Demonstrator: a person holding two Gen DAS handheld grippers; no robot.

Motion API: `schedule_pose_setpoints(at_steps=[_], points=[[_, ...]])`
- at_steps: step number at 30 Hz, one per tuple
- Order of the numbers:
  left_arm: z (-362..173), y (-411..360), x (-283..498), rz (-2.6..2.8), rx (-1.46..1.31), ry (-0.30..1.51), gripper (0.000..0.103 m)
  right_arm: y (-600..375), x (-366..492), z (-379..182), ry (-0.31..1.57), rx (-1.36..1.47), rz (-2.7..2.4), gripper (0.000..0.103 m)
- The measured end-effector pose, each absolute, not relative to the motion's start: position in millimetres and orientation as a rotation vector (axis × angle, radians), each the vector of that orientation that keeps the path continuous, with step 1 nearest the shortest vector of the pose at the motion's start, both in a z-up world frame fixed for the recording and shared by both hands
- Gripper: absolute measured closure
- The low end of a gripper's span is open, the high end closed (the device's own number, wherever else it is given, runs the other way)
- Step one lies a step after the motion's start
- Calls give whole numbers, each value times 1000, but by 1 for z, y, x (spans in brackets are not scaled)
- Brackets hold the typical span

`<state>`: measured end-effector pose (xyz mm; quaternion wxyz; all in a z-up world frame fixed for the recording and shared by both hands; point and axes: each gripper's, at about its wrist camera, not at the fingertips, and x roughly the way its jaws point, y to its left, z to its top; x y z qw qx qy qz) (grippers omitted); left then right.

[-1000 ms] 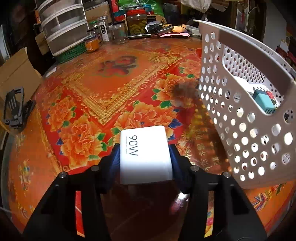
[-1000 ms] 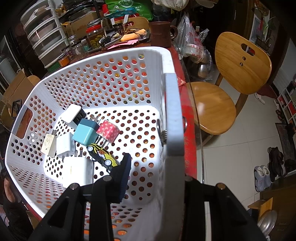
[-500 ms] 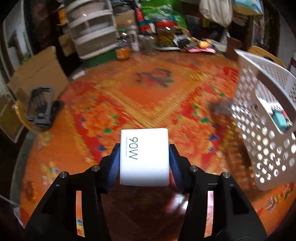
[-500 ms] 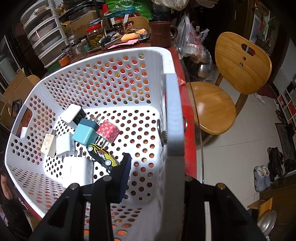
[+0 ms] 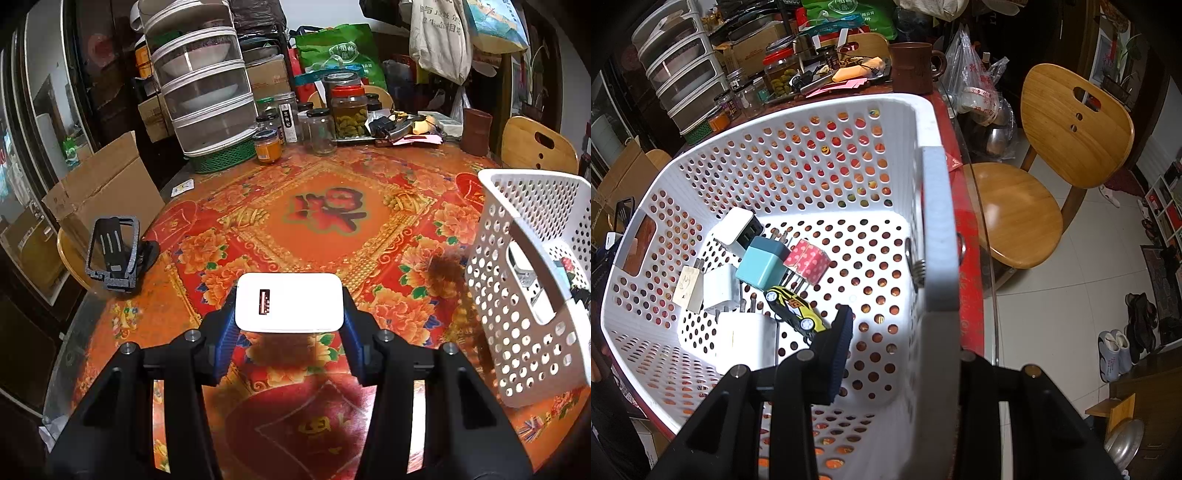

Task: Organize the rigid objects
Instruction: 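Grasp the large white laptop adapter with the left tool and lift it, then carry the large white adapter into the basket and open the left tool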

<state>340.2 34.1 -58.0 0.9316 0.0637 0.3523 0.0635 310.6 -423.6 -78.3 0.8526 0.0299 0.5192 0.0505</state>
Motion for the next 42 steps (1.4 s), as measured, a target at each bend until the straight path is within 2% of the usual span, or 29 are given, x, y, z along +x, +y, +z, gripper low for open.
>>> schedule_pose_setpoints(at_steps=[10,24,42], points=[[-22,5,334,98,144,646,56,-424,310,-78,1093,63,106,67],[29,-95,334,-44,234,569,56,-423,310,-78,1093,63,106,67],[10,-196,329,-178,342,600,56,-422,311,-79,1094,62,106,67]])
